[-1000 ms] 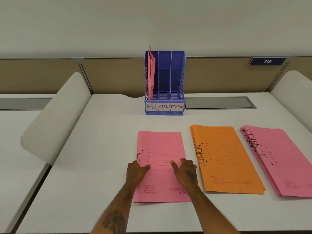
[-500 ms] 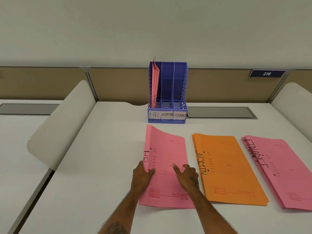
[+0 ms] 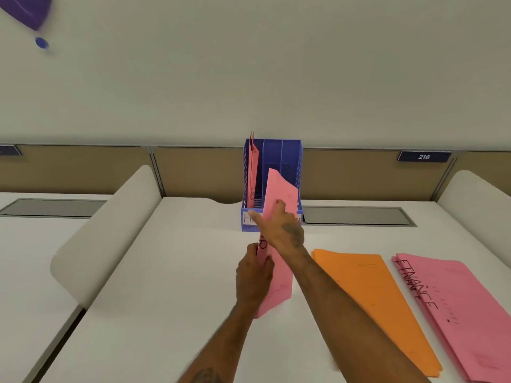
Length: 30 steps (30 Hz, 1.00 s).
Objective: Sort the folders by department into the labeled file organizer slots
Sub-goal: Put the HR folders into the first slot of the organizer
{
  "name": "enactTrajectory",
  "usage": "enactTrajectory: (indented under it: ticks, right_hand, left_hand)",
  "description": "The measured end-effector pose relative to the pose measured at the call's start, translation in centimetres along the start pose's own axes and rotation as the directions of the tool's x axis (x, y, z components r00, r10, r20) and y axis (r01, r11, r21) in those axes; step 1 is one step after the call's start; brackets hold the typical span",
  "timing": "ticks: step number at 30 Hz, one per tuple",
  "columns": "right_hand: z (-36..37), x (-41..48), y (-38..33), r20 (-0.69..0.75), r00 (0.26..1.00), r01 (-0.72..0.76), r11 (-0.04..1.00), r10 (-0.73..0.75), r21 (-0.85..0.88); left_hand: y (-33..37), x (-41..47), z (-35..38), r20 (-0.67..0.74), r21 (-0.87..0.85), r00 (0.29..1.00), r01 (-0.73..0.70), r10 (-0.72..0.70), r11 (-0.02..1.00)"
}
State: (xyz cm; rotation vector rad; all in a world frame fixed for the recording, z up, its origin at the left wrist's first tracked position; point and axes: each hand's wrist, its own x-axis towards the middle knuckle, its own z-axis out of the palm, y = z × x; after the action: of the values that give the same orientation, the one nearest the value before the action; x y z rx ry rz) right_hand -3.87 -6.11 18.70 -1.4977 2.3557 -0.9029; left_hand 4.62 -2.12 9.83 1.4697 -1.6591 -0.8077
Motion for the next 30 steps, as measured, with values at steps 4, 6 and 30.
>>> enactTrajectory:
  ticks: [4,6,30]
  right_hand:
    - [-3.1,1.7,-1.3,-0.118,0.993,-0.029,0.999,0.026,-0.03]
    - [-4.2,2.2,-1.5,-0.152,0.988,-0.026,0.999,0.022,-0.025]
    - [-6.9,12.0,-5.7,-0.331,0.935,0.151,0.988,-0.129,0.041]
  left_hand:
    - [1.8,-0.2,0.6,-0.047,0.064,0.998,-0.035,0.038,0.997]
    - [2.3,-0.2,0.9,-0.049,0.096,0.995,-0.081,0.086,0.992]
    - [7.0,25.7,-4.3,0.391,0.61,0.813,-0.58,0.431,0.541]
